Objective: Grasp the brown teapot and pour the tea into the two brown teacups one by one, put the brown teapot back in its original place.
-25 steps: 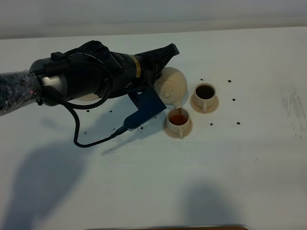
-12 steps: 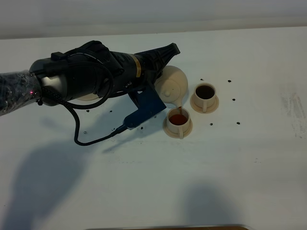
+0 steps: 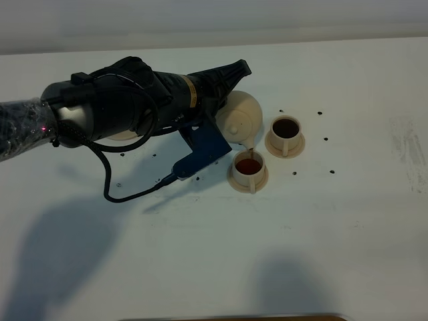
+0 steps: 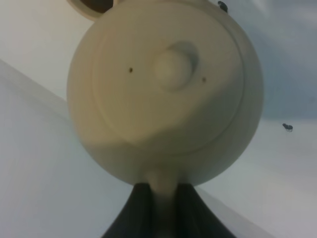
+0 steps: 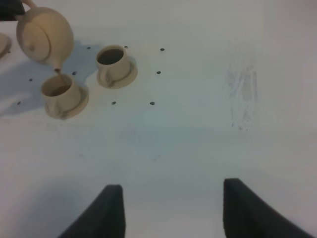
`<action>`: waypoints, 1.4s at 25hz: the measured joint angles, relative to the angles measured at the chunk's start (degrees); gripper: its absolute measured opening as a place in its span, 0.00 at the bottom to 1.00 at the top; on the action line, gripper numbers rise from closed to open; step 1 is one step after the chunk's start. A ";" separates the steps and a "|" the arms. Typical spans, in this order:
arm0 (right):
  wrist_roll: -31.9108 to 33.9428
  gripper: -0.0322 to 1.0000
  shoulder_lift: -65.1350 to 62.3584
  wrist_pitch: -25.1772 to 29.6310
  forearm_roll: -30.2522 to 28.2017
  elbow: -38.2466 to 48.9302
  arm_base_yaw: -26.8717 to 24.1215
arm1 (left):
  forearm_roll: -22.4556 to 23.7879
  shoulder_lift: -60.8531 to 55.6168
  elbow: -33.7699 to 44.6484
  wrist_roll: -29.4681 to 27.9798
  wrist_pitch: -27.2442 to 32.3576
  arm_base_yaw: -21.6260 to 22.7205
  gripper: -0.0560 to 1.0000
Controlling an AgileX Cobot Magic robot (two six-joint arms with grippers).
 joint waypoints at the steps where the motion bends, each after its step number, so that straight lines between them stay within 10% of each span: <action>1: 0.00 0.45 0.00 0.00 0.00 0.00 0.00 | 0.00 0.00 0.00 0.41 -0.05 0.00 0.21; 35: 0.00 0.45 0.00 0.00 0.00 0.00 0.00 | 0.05 -1.09 2.94 3.80 -1.98 -0.48 0.21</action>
